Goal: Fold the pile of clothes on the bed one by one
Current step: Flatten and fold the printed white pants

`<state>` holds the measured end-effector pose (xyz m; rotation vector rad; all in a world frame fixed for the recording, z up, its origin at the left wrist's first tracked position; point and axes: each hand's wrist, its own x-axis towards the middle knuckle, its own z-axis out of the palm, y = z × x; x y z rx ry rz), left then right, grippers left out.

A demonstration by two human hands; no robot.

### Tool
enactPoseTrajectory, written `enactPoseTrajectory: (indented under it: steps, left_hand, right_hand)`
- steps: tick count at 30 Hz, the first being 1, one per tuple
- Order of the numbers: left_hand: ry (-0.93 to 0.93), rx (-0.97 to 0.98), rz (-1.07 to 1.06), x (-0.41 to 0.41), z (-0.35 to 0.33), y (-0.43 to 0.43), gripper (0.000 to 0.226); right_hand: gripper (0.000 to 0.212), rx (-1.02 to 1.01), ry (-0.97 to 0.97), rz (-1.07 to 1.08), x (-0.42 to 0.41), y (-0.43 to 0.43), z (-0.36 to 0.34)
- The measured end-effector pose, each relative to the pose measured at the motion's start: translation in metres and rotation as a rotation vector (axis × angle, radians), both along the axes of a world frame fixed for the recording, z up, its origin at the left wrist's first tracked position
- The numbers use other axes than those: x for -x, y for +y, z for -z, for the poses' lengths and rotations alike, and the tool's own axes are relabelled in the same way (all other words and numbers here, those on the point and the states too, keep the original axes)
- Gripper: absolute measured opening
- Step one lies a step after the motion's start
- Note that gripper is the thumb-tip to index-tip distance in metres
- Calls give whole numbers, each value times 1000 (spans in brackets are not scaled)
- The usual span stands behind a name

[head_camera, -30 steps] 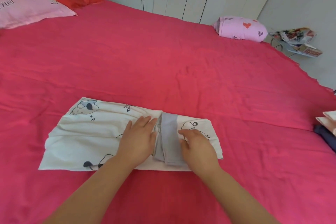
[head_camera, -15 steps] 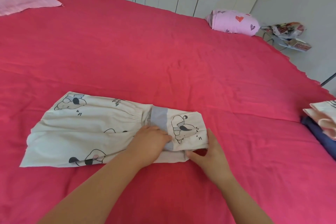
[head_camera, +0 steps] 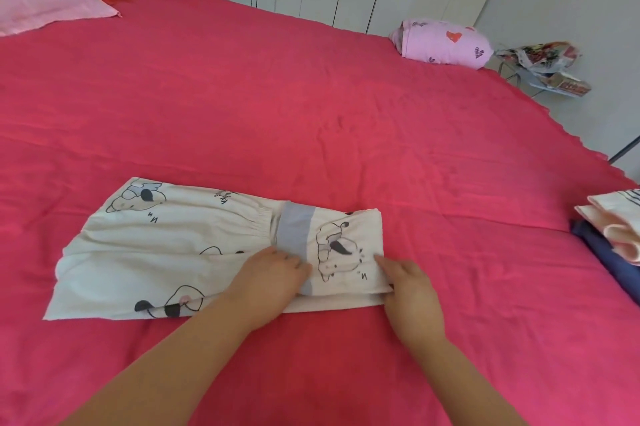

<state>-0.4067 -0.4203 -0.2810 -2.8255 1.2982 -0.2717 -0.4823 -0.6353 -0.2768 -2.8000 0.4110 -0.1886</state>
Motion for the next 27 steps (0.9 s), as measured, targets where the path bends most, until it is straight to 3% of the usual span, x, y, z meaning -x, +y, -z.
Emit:
enactPoseTrajectory:
  steps: [2,4,6,8,10,12,14,16,20,24,27]
  left_hand:
    - [52,-1,-15,6,1,-5,38]
    - [134,-36,-49,7,-10,-6,40]
    - [320,-32,-104,4,-27,-7,45]
    - [327,88,-148,-4,-39,-11,73]
    - [282,149,-237,-19,-36,-16,68]
    - [297,93,-327,-28,-21,-14,59]
    - [319,42,-380,-31,2,-9,78]
    - [357,44,-425,-32,23,-7,90]
    - [348,66,-449,-37,30,-8,91]
    - [333,110,-437,-27,17,0,96]
    - [297,139,-524,-15,3,19,97]
  right_hand:
    - [68,89,289,-49,3,-7,-2]
    - [67,46,438,-114,-1,-11,-23]
    - [63,-59,372,-132,-11,-10,-52]
    - [58,-146,129,-45,-27,-4,-68]
    - [51,-114,-14,-66,-48,8,-64]
    - [49,4,10,-185,-64,17,-42]
    - [49,119,165,-199,-72,20,-9]
    - [50,109,288,-145,-71,19,17]
    - [51,102,354,-144,-77,17,24]
    - [55,-26,206,-138,-67,11,16]
    - [63,-214,44,129,-50,4,11]
